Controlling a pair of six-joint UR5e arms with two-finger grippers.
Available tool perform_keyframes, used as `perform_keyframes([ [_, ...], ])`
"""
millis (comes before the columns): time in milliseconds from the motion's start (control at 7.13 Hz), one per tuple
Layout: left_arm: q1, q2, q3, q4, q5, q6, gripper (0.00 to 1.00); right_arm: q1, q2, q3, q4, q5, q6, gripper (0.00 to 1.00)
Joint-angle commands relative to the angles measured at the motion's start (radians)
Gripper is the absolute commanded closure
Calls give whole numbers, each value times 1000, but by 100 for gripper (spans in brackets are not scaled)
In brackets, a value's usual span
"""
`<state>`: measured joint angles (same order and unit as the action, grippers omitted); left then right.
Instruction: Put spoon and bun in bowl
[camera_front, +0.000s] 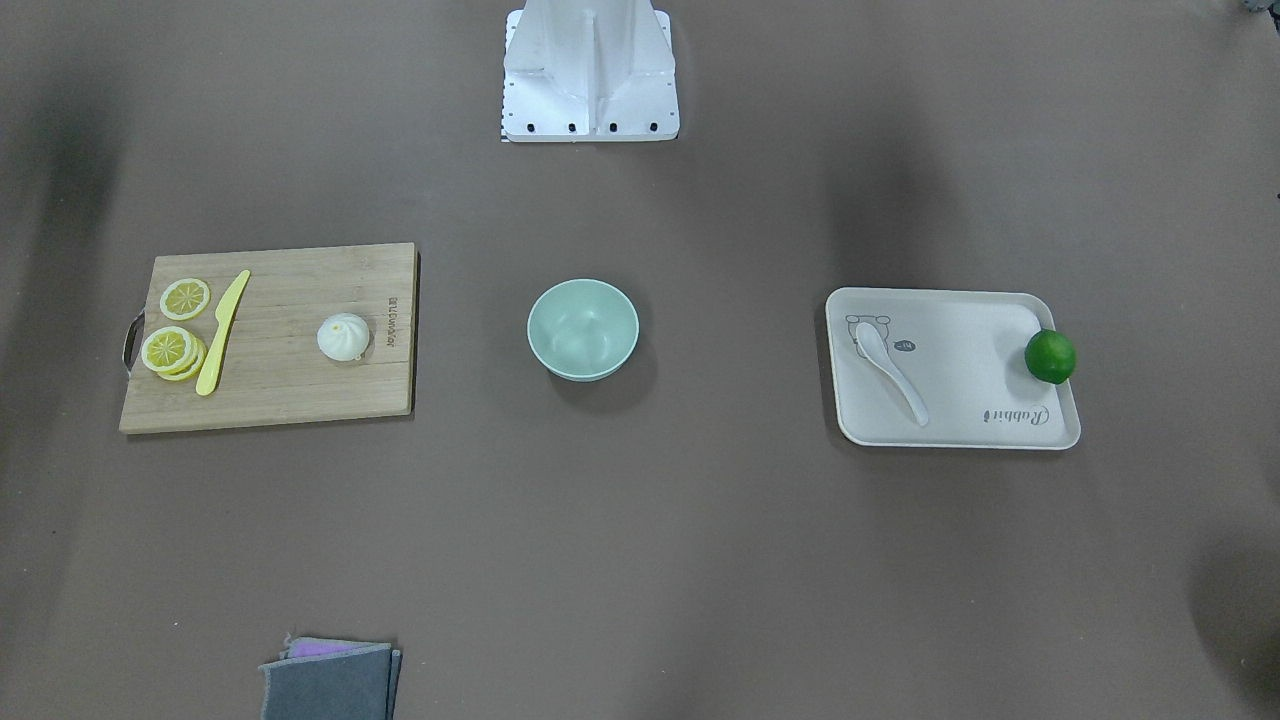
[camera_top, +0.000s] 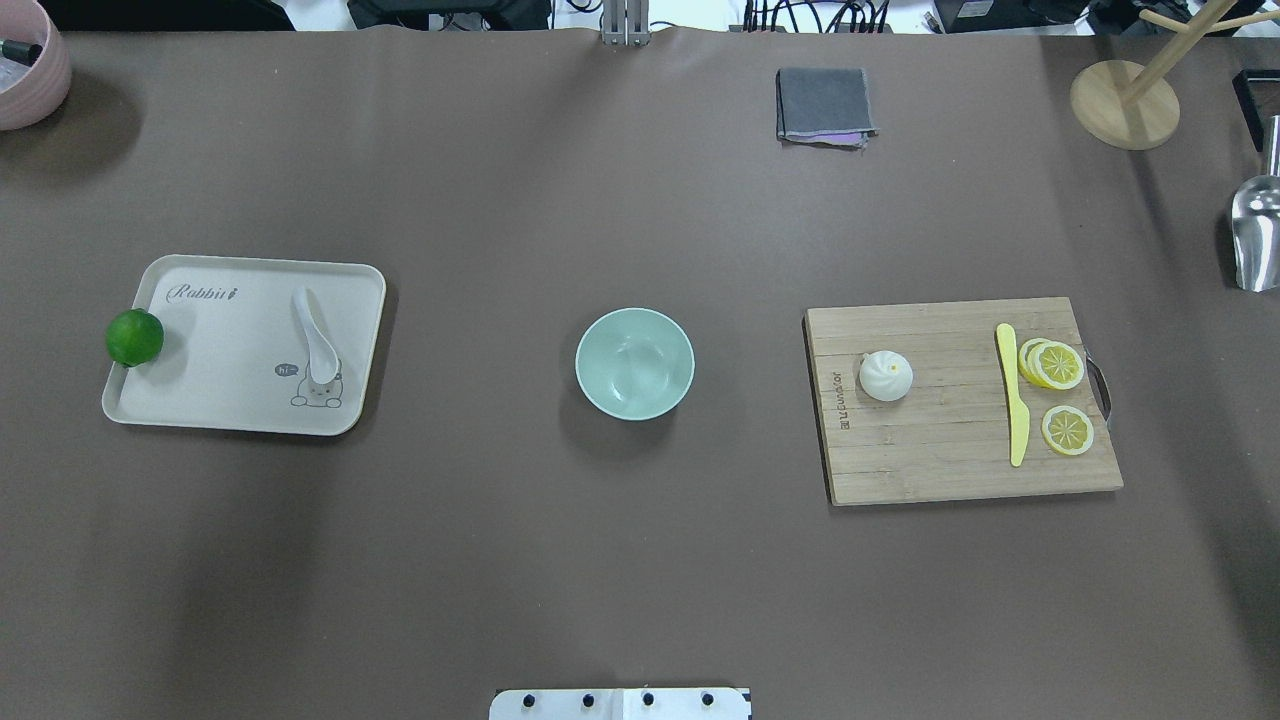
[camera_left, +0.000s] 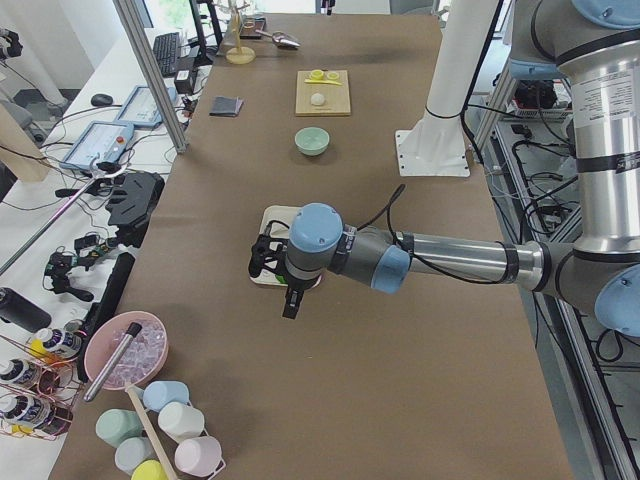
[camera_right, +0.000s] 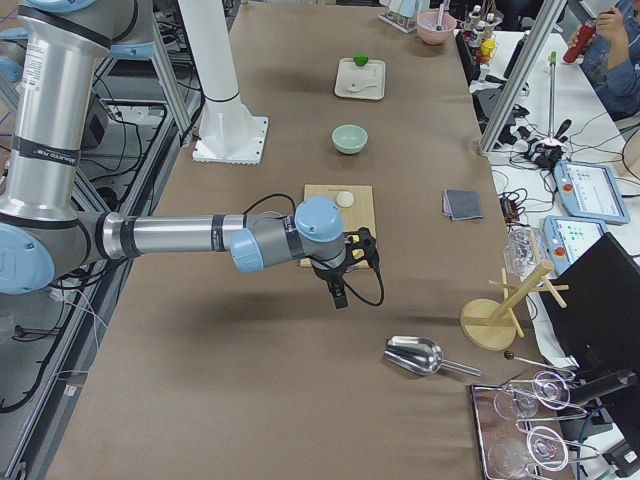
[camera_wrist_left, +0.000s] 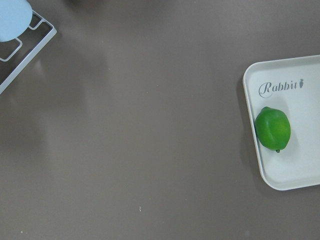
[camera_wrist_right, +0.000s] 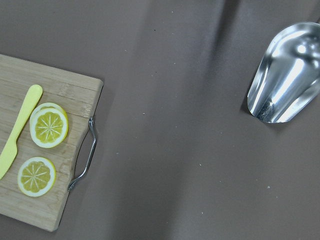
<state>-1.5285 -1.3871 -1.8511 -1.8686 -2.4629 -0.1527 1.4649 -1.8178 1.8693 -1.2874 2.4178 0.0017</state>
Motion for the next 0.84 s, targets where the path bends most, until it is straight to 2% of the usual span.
perform_keyframes([
  [0, 65, -39, -10, -17, -8, -165, 3, -35, 5, -4, 19, 21, 36, 0],
  [140, 80, -56, -7, -73, -11, -356, 2, -81, 18, 4, 20, 21, 126, 1],
  [280, 176, -76, -13, -145, 1, -448, 2, -128, 40, 5, 46, 21, 182, 1],
  [421, 259, -120, 1, -158, 43, -573, 3, -176, 55, 2, 110, 14, 286, 2],
  [561, 359, -197, 9, -155, 77, -728, 2, -229, 121, 4, 135, 9, 449, 2],
  [701, 416, -246, 9, -158, 128, -787, 2, -279, 147, 14, 148, -11, 516, 2],
])
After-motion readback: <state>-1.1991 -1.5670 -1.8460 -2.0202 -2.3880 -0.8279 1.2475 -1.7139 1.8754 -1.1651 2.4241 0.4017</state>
